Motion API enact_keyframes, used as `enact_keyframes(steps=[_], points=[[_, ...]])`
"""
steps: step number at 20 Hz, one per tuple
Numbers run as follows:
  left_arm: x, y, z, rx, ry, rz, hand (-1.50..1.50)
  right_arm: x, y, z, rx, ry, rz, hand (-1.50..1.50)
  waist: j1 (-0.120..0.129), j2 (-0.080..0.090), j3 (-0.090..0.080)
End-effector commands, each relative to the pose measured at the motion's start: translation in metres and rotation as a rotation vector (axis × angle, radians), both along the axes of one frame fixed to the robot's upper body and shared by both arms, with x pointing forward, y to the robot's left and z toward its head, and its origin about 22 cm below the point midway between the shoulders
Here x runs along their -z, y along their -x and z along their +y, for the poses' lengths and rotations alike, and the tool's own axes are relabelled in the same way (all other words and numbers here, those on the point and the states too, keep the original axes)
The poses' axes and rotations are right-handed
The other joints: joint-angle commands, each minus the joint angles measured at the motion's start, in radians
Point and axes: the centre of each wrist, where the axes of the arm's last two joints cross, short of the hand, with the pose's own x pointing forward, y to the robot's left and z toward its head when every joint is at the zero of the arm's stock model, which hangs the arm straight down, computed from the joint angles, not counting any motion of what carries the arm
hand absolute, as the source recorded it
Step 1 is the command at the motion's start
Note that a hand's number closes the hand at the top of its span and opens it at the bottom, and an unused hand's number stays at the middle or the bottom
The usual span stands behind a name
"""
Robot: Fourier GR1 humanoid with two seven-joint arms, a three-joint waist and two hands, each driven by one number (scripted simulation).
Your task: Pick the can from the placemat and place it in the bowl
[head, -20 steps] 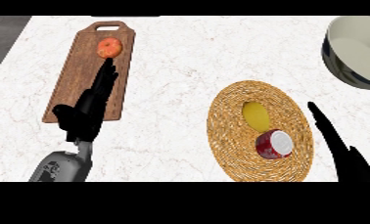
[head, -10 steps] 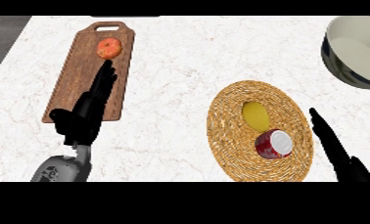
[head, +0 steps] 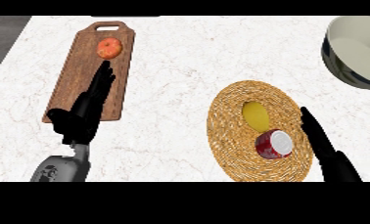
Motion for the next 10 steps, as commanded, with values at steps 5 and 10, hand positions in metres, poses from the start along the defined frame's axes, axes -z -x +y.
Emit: enact_keyframes(steps=[5,10], points=[[-0.004,-0.022,-0.015,-0.002,0.010,-0.014,0.00,0.031,0.007,-0.013,0.014,-0.054,0.010,-1.50,-0.006,0.000,0.000],[-0.008,-0.004,-0.005,0.003,0.014,-0.004,0.00,0.060,-0.019,0.018,-0.005,-0.039,0.031,-1.50,0.002,0.000,0.000]])
